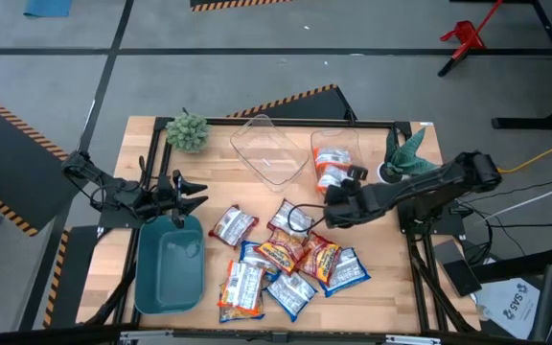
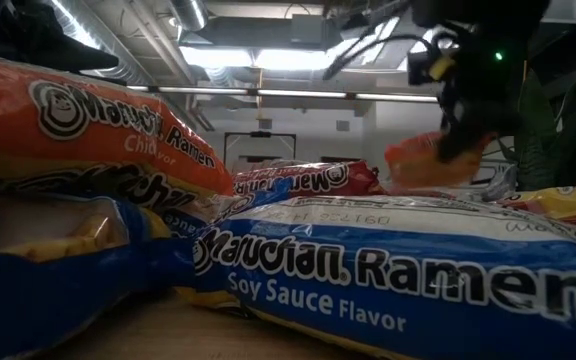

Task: Sort Maruchan noodles
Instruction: Put the orange noodle pack into the right transparent bin

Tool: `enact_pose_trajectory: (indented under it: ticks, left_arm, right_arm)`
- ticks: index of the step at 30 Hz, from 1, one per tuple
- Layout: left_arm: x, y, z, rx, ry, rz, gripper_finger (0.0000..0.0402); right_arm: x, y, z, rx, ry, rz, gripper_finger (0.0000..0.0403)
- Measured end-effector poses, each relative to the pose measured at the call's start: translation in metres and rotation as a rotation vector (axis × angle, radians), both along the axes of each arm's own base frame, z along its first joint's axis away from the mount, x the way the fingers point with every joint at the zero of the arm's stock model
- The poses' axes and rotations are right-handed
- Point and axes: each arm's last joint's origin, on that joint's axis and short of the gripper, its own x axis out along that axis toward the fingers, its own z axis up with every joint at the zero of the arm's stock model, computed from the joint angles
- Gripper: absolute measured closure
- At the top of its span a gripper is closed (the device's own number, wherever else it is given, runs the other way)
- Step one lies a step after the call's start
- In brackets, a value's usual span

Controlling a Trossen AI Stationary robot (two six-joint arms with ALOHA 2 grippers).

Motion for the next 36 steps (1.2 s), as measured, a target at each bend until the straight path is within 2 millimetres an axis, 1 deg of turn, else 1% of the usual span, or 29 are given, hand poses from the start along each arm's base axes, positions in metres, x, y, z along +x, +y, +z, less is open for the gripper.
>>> enact_pose_trajectory:
  ticks: [2, 5, 12, 16, 20, 24, 29, 32, 36]
  left_arm:
    - [0.000, 0.000, 0.000, 0.000, 0.000, 0.002, 0.0217]
    - [0.000, 0.000, 0.000, -0.001, 0.001, 0.015, 0.0217]
    - [0.000, 0.001, 0.000, -0.002, 0.002, 0.034, 0.0217]
    - [0.000, 0.001, 0.000, -0.002, 0.002, 0.037, 0.0217]
    - [0.000, 0.001, 0.000, -0.002, 0.002, 0.037, 0.0217]
    - [0.000, 0.001, 0.000, -0.002, 0.002, 0.038, 0.0217]
    - [0.000, 0.001, 0.000, -0.002, 0.002, 0.038, 0.0217]
    - [0.000, 0.001, 0.000, -0.002, 0.002, 0.038, 0.0217]
    - [0.000, 0.001, 0.000, -0.003, 0.002, 0.043, 0.0217]
  right_arm:
    - [-0.005, -0.001, -0.008, -0.002, 0.031, 0.003, 0.0305]
    - [-0.009, -0.002, -0.013, -0.017, 0.050, 0.003, 0.0305]
    - [-0.006, -0.002, -0.011, -0.019, 0.072, 0.041, 0.0303]
    - [-0.006, -0.002, -0.011, -0.045, 0.069, 0.045, 0.0294]
    - [-0.005, -0.005, -0.011, -0.034, 0.072, 0.032, 0.0263]
    - [-0.005, -0.005, -0.007, -0.038, 0.082, 0.035, 0.0215]
    - [-0.001, -0.004, 0.004, -0.014, 0.092, 0.048, 0.0157]
    - [0.002, -0.003, 0.014, -0.013, 0.083, 0.050, 0.0137]
    - [0.008, -0.002, 0.033, -0.005, 0.057, 0.053, 0.0131]
